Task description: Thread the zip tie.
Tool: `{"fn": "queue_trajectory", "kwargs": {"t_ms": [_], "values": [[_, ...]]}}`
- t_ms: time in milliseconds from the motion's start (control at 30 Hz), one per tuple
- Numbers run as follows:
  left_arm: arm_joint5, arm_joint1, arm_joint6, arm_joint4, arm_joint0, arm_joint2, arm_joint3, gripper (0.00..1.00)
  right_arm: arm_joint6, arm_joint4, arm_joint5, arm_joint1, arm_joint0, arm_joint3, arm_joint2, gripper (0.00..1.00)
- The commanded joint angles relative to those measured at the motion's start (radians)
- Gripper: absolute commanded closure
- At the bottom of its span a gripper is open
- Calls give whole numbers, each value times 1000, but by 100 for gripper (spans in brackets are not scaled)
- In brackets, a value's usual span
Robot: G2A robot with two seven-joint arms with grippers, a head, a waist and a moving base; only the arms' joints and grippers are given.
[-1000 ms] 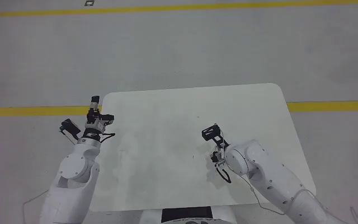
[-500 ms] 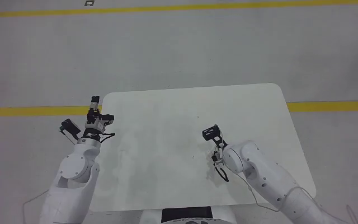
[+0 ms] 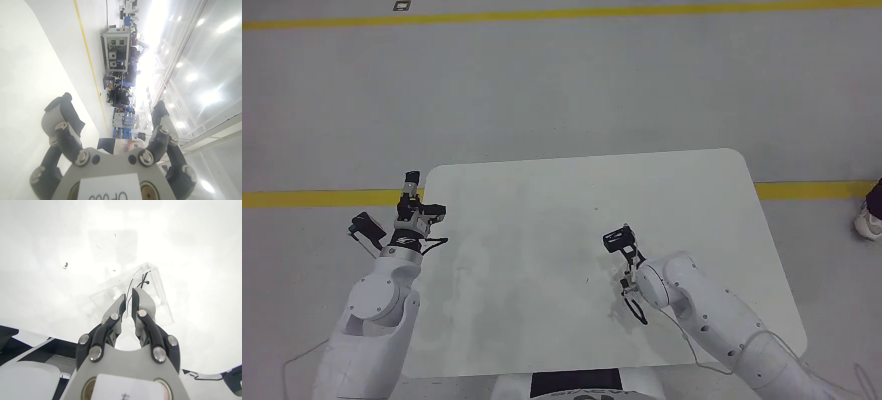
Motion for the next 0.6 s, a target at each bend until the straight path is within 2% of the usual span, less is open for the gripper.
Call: {"fn": "queue_trajectory", "kwargs": {"t_ms": [0,267,367,433,567], "values": [[0,0,0,0,0,0,0,0,2,-4,2,-4,4,9,-3,91],[0,0,0,0,0,0,0,0,13,-23,7,-17,15,34,-13,93],[0,0,0,0,0,0,0,0,15,-30,7,-22,17,42,-15,91],[0,0,0,0,0,0,0,0,17,-34,7,-26,18,46,-14,84],[0,0,0,0,0,0,0,0,22,-47,7,-32,18,52,-11,84]]}}
